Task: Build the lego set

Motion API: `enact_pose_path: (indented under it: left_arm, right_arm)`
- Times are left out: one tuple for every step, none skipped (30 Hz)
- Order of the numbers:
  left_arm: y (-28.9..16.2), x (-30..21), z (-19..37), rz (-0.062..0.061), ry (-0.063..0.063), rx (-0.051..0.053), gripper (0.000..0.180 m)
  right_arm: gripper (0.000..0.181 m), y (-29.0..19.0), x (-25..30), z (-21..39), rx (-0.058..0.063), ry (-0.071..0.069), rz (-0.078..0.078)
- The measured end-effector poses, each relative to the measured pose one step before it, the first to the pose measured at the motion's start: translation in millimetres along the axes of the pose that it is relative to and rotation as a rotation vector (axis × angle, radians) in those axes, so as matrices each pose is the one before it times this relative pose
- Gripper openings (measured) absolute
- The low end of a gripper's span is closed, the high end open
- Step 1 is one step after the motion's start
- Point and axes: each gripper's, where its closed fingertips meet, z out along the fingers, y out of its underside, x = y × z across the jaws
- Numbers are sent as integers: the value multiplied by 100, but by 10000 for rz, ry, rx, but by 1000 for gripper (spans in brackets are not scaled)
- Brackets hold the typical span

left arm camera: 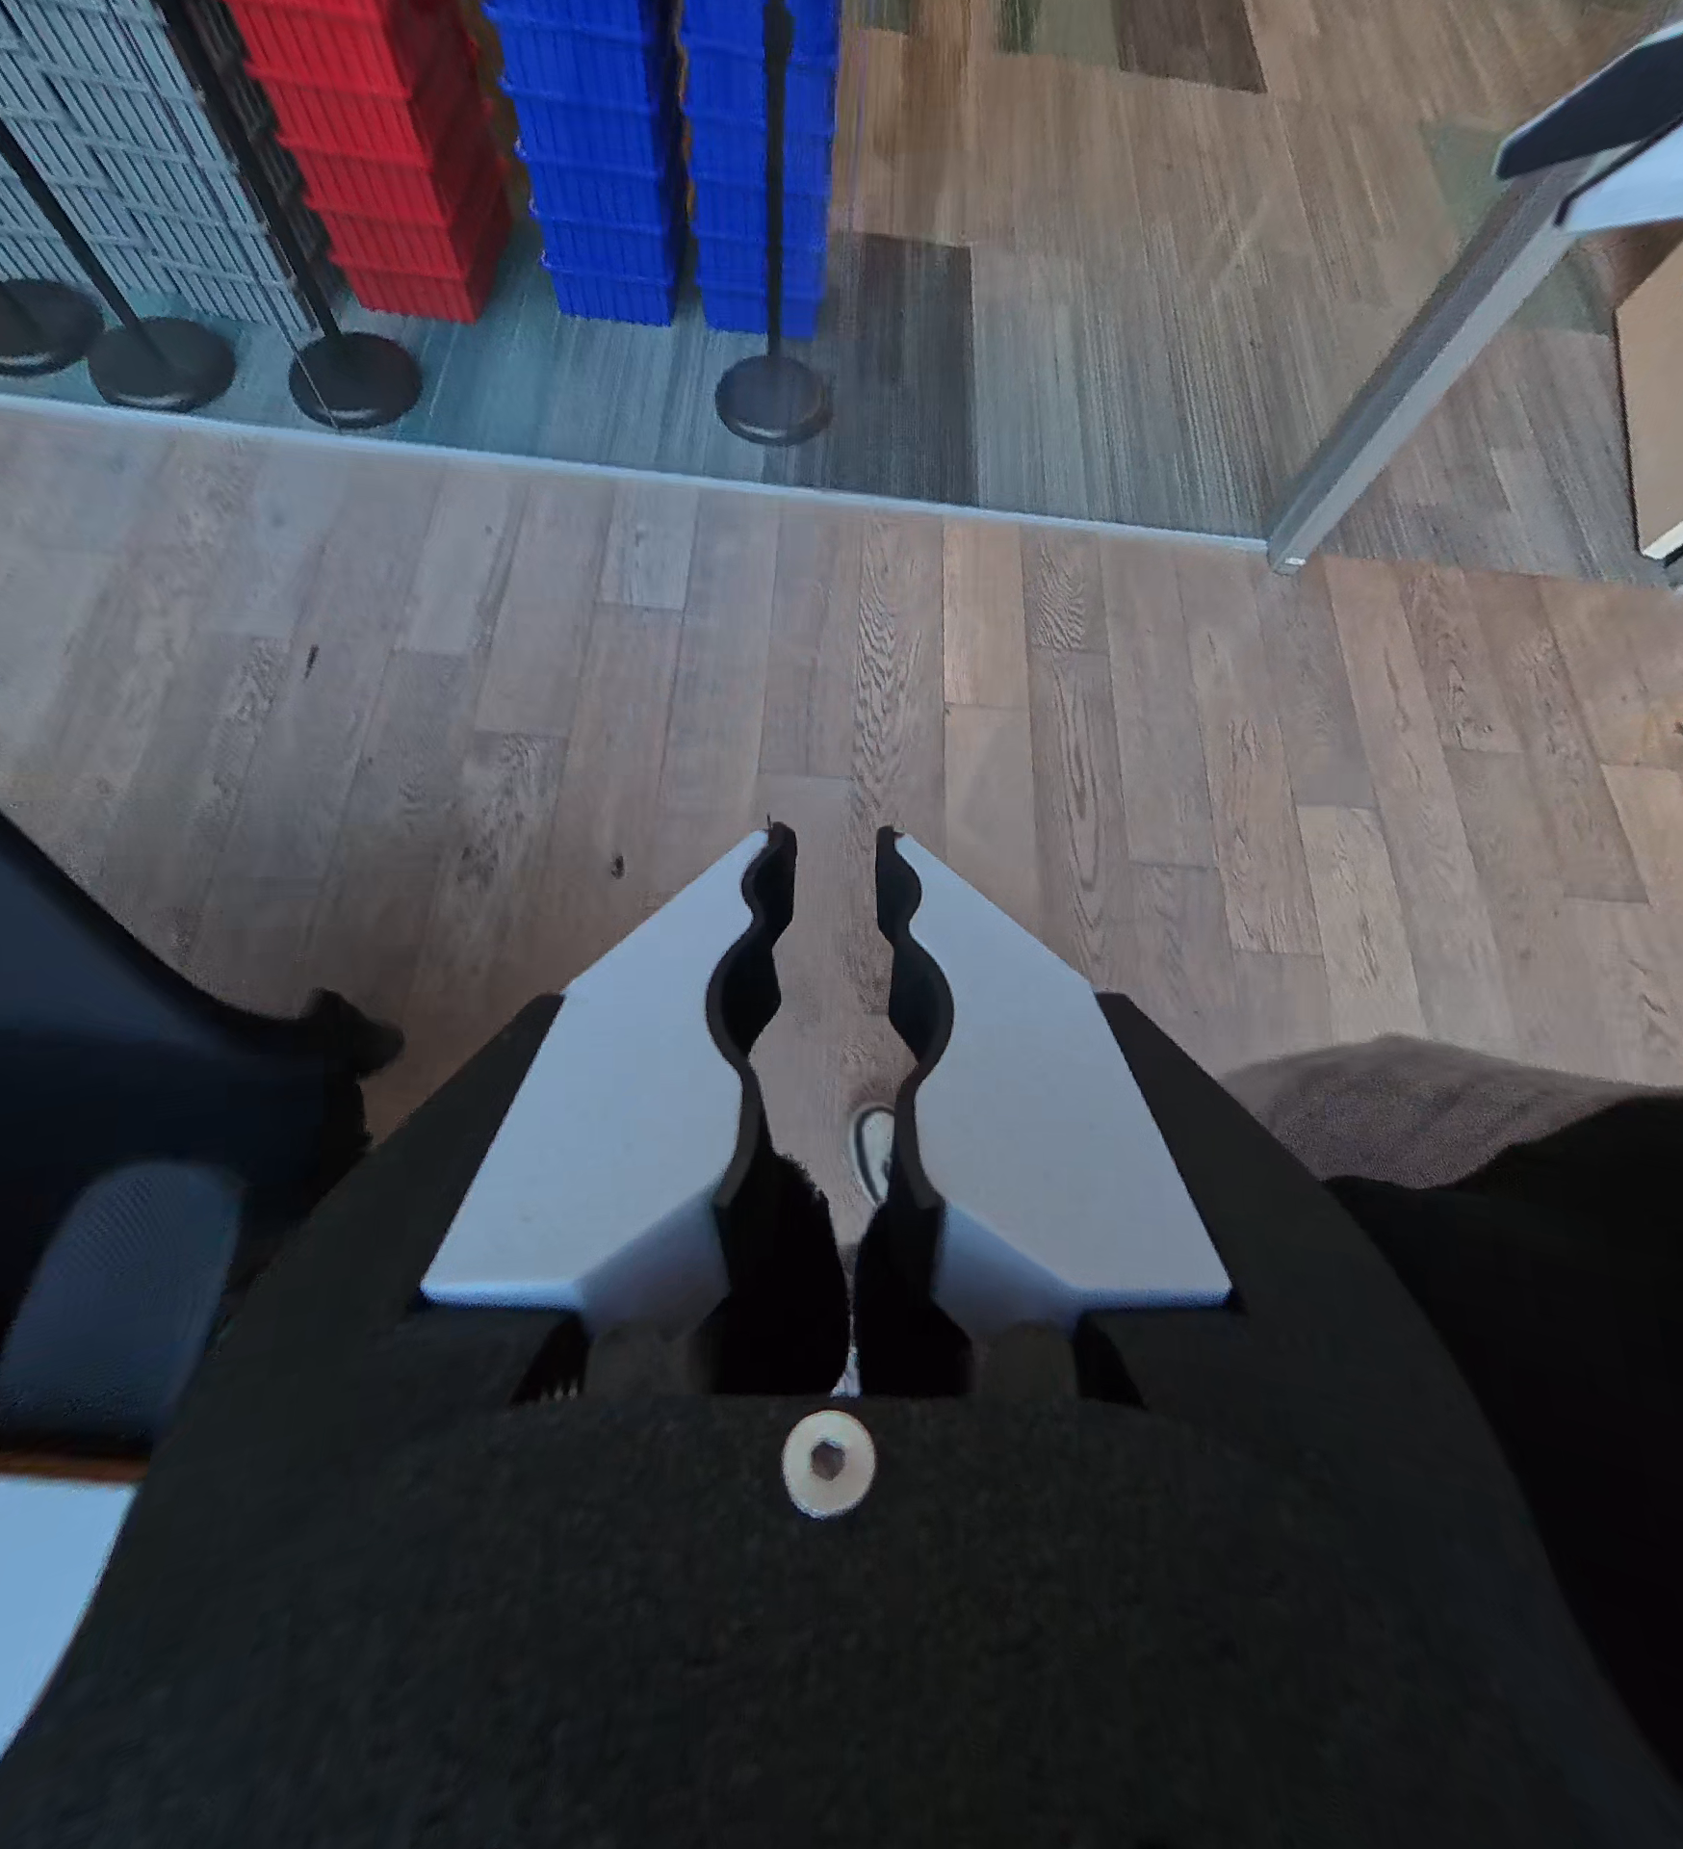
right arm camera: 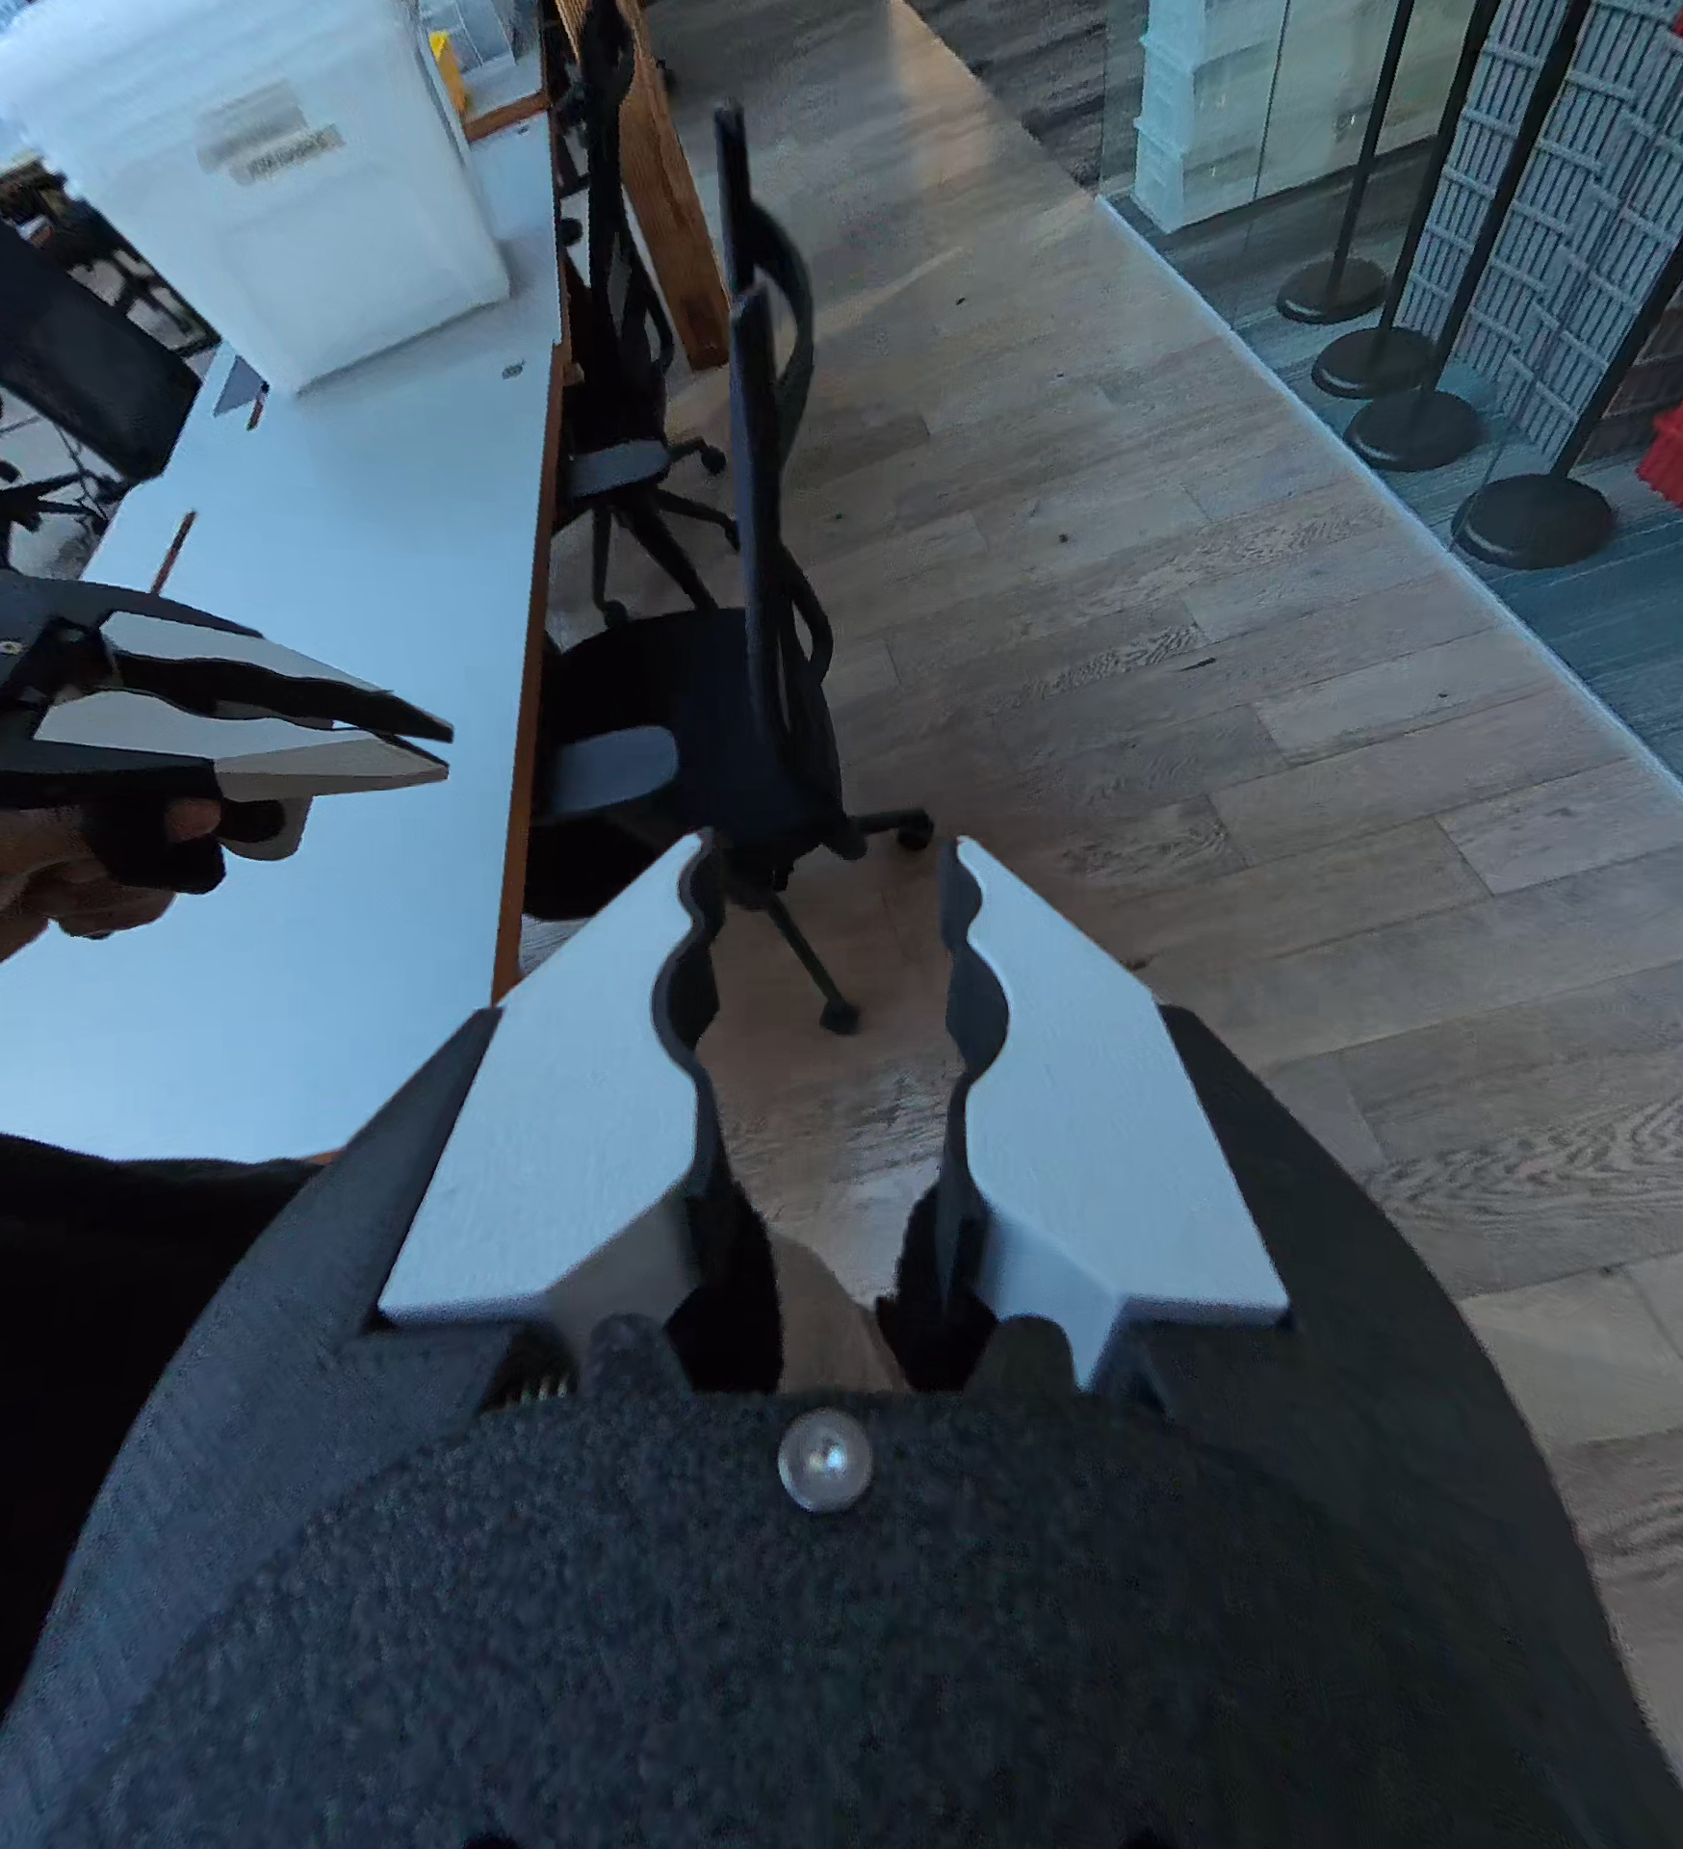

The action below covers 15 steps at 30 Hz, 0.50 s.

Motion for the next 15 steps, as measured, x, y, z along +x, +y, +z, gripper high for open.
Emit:
enact_pose_path:
  left_arm:
    - [-2388,-1627,1578,110,-98,52,14]
    - [-2118,-1656,1196,121,-174,27,14]
    - [-1983,-1730,1261,60,-194,56,14]
    - [-1858,-1736,1406,-30,-168,90,14]
    - [-1651,-1703,1505,-110,-139,80,14]
    - [-1439,-1667,1667,-163,-129,35,14]
    - [-1317,-1599,1850,-180,-127,13,14]
    - [-1272,-1535,2049,-167,-129,42,14]
    - [-1278,-1537,2184,-141,-137,67,14]
    - [-1184,-1463,2387,-107,-157,44,14]
    - [-1143,-1452,2643,-83,-165,-32,14]
    - [-1186,-1421,2699,-78,-159,-120,14]
    - [-1338,-1294,2502,-85,-152,-94,14]
    - [-1667,-1250,2467,-138,-126,27,14]
    - [-1803,-1165,2471,-213,-62,19,14]
  right_arm:
    - [42,-1987,2273,1658,12,-51,-164]
    - [42,-1467,2062,1493,-139,-19,-276]
    - [42,-1450,2411,1669,-158,-9,-294]
    - [42,-1433,2506,1673,-61,13,-228]
    - [42,-1428,2539,1749,50,-10,-111]
    - [42,-1349,2496,1922,81,-65,14]
    - [42,-1193,2464,1987,44,-113,90]
    - [42,-1168,2505,2135,31,-123,84]
    - [42,-1207,2524,2248,50,-100,31]
    - [42,-1198,2584,2287,44,-99,-5]
    - [42,-1091,2305,2452,-4,-151,-5]
    - [42,-1131,2243,2558,-62,-231,2]
    - [42,-1300,1955,2415,-72,-280,-47]
    - [42,-1454,2165,2340,-65,-239,-137]
    - [42,-1471,2166,2225,-121,-193,-193]
